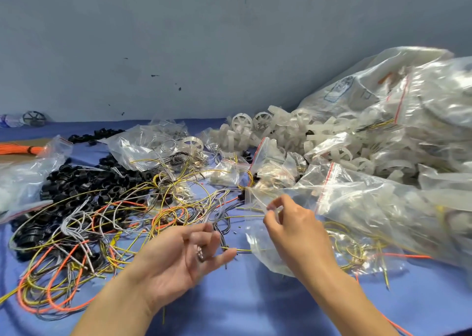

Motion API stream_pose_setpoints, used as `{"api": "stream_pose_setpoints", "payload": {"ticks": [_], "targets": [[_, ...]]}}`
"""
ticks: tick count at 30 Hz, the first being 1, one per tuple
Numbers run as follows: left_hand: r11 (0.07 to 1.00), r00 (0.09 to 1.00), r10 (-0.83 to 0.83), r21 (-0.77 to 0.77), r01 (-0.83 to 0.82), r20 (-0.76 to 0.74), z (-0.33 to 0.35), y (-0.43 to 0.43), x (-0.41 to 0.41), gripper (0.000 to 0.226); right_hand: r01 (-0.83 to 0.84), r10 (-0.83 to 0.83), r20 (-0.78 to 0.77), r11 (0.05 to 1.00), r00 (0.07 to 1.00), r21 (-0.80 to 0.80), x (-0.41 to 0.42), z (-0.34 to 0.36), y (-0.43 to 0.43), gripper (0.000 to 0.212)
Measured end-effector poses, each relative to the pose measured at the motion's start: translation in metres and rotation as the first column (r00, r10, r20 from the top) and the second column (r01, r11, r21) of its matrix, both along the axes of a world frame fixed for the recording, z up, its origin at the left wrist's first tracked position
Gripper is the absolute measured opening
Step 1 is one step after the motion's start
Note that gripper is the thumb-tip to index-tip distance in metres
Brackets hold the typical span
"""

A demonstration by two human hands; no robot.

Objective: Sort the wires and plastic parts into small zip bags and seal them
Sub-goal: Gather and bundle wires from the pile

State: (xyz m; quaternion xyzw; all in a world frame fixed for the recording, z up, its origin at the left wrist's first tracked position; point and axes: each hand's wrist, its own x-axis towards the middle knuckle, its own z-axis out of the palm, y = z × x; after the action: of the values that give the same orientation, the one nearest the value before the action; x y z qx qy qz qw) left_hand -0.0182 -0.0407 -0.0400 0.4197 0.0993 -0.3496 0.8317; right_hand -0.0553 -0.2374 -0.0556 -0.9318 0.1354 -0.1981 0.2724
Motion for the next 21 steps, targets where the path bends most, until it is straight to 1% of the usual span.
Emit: {"api": "stream_pose_setpoints", "payload": {"ticks": [1,2,3,4,5,6,7,8,9,10,11,12,13,14,15,16,17,18,19,20,21], "targets": [[0.992,0.999,0.038,-0.118,-0.041,-0.024,0.002,-0.002,0.000,0.008,0.011,-0.012,0.028,1.000,1.000,0.015,0.000,0.001,-0.001,0.010],[0.983,0.995,0.101,-0.155,-0.101,-0.010,0.001,-0.006,0.000,0.009,0.019,-0.021,0.051,0.999,0.998,0.032,0.000,0.002,-0.002,0.011],[0.973,0.974,0.209,-0.116,-0.199,0.084,-0.002,-0.011,-0.001,0.010,0.021,-0.024,0.069,0.999,0.997,0.047,0.001,0.003,-0.003,0.011],[0.939,0.903,0.339,-0.035,-0.343,0.266,-0.005,-0.018,-0.003,0.013,0.018,-0.023,0.079,0.998,0.997,0.062,0.001,0.003,-0.004,0.011],[0.863,0.743,0.380,0.078,-0.499,0.551,-0.006,-0.021,-0.004,0.016,0.012,-0.019,0.088,0.997,0.996,0.078,0.001,0.004,-0.003,0.011],[0.729,0.492,0.258,0.166,-0.664,0.832,-0.007,-0.020,-0.003,0.018,0.012,-0.021,0.097,0.996,0.995,0.090,0.001,0.005,-0.004,0.011],[0.567,0.204,0.007,0.165,-0.807,0.979,-0.010,-0.016,0.001,0.017,0.016,-0.026,0.104,0.995,0.994,0.098,0.001,0.005,-0.005,0.011],[0.447,-0.005,-0.199,0.087,-0.890,0.980,-0.012,-0.009,0.006,0.017,0.021,-0.033,0.111,0.994,0.993,0.108,0.001,0.006,-0.006,0.011],[0.396,-0.109,-0.277,0.010,-0.918,0.955,-0.010,-0.004,0.010,0.017,0.022,-0.037,0.118,0.992,0.992,0.122,0.001,0.006,-0.006,0.010],[0.368,-0.133,-0.244,-0.036,-0.929,0.961,-0.007,-0.002,0.012,0.016,0.019,-0.037,0.123,0.990,0.992,0.143,0.002,0.007,-0.007,0.010],[0.367,-0.096,-0.130,-0.042,-0.929,0.987,-0.002,-0.002,0.014,0.016,0.012,-0.035,0.127,0.985,0.991,0.173,0.003,0.007,-0.008,0.010],[0.417,-0.019,0.029,-0.030,-0.908,0.999,0.003,-0.004,0.015,0.018,0.005,-0.032,0.130,0.979,0.991,0.206,0.004,0.009,-0.008,0.010],[0.506,0.069,0.152,-0.018,-0.862,0.986,0.009,-0.007,0.014,0.022,-0.003,-0.029,0.134,0.972,0.991,0.234,0.005,0.010,-0.009,0.009],[0.615,0.173,0.217,0.003,-0.788,0.961,0.012,-0.010,0.010,0.024,-0.011,-0.025,0.140,0.968,0.990,0.252,0.006,0.010,-0.011,0.009],[0.716,0.286,0.211,0.052,-0.696,0.935,0.013,-0.012,0.005,0.026,-0.020,-0.020,0.148,0.964,0.989,0.265,0.006,0.011,-0.012,0.010],[0.773,0.359,0.133,0.130,-0.622,0.924,0.010,-0.014,0.000,0.025,-0.029,-0.015,0.153,0.961,0.988,0.275,0.006,0.011,-0.013,0.012],[0.770,0.372,0.005,0.234,-0.594,0.928,0.004,-0.016,-0.005,0.024,-0.037,-0.009,0.157,0.957,0.988,0.287,0.006,0.011,-0.014,0.013],[0.709,0.338,-0.143,0.335,-0.620,0.930,-0.003,-0.017,-0.009,0.025,-0.044,-0.005,0.158,0.952,0.987,0.304,0.006,0.011,-0.015,0.015],[0.607,0.274,-0.295,0.401,-0.686,0.915,-0.008,-0.017,-0.011,0.027,-0.049,-0.004,0.160,0.945,0.987,0.324,0.006,0.011,-0.015,0.016],[0.498,0.220,-0.427,0.431,-0.753,0.877,-0.011,-0.016,-0.013,0.031,-0.052,-0.006,0.165,0.936,0.986,0.348,0.006,0.012,-0.016,0.016],[0.413,0.205,-0.513,0.449,-0.792,0.834,-0.011,-0.015,-0.014,0.033,-0.058,-0.007,0.172,0.926,0.985,0.373,0.006,0.012,-0.017,0.017]]}}
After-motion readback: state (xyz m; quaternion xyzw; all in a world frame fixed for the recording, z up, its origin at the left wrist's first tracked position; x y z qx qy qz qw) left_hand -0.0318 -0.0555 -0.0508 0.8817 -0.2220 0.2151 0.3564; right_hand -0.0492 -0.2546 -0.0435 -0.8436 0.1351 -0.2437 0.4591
